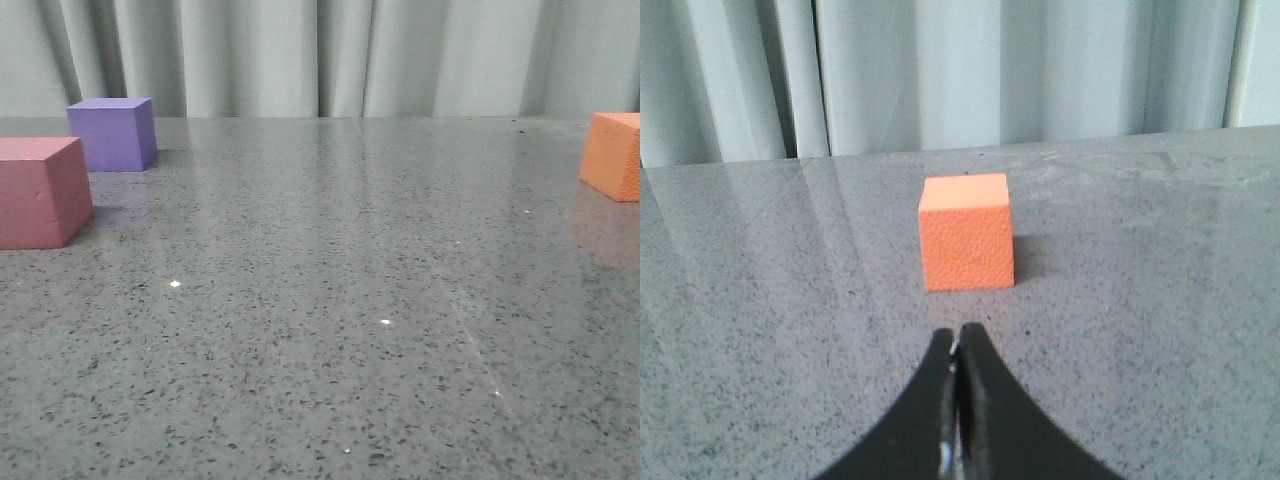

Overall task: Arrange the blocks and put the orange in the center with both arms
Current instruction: 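Move the right gripper above the orange cube and open it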

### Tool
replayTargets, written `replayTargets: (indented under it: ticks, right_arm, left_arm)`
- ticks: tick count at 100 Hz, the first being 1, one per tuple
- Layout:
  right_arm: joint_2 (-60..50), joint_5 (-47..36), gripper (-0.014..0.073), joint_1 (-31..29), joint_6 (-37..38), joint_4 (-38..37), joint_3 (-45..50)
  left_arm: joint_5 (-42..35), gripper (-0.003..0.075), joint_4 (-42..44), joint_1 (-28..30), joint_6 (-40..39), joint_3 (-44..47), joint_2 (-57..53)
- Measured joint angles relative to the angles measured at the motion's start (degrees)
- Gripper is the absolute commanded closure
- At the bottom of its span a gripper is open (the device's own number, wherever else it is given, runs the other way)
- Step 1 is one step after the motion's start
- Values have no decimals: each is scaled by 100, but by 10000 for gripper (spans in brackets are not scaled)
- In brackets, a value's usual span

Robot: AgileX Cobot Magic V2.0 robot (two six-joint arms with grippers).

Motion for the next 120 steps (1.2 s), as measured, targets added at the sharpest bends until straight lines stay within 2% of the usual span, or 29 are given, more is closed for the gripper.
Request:
replayTargets:
  ticks: [16, 45, 58, 75, 82, 88, 91, 95, 96, 102, 103, 105, 120]
  right_arm:
    - [809, 994, 661, 0, 0, -10, -1307]
    - [3575, 2712, 661, 0, 0, -10, -4456]
    - [4582, 2996, 661, 0, 0, -10, -5497]
    - [5590, 3007, 648, 0, 0, -10, -6067]
    - [5889, 3007, 591, 0, 0, -10, -6125]
    - [6103, 3022, 470, 0, 0, -10, -6134]
    - [6227, 3036, 395, 0, 0, -10, -6134]
    - [6340, 3062, 237, 0, 0, 21, -6134]
    - [6381, 3061, 237, 0, 0, 18, -6134]
    - [6518, 3087, -9, 0, 0, 39, -6134]
    - [6545, 3087, -9, 0, 0, 39, -6134]
    - [6584, 3087, -75, 0, 0, 39, -6134]
    - [6787, 2898, -16, 0, -98, 44, -6134]
  left_arm:
    - [0, 739, 0, 0, 0, 0, 0]
    - [0, 739, 10, 0, 0, 0, 0]
    - [0, 739, 10, 0, 0, 0, 0]
    - [0, 739, 10, 0, 0, 0, 0]
    - [0, 739, 10, 0, 0, 0, 0]
    - [0, 739, 10, 0, 0, 0, 0]
    - [0, 739, 10, 0, 0, 0, 0]
    - [0, 739, 10, 0, 0, 0, 0]
    - [0, 739, 10, 0, 0, 0, 0]
    - [0, 739, 10, 0, 0, 0, 0]
    - [0, 739, 10, 0, 0, 0, 0]
    - [0, 739, 10, 0, 0, 0, 0]
    - [0, 739, 10, 0, 0, 0, 0]
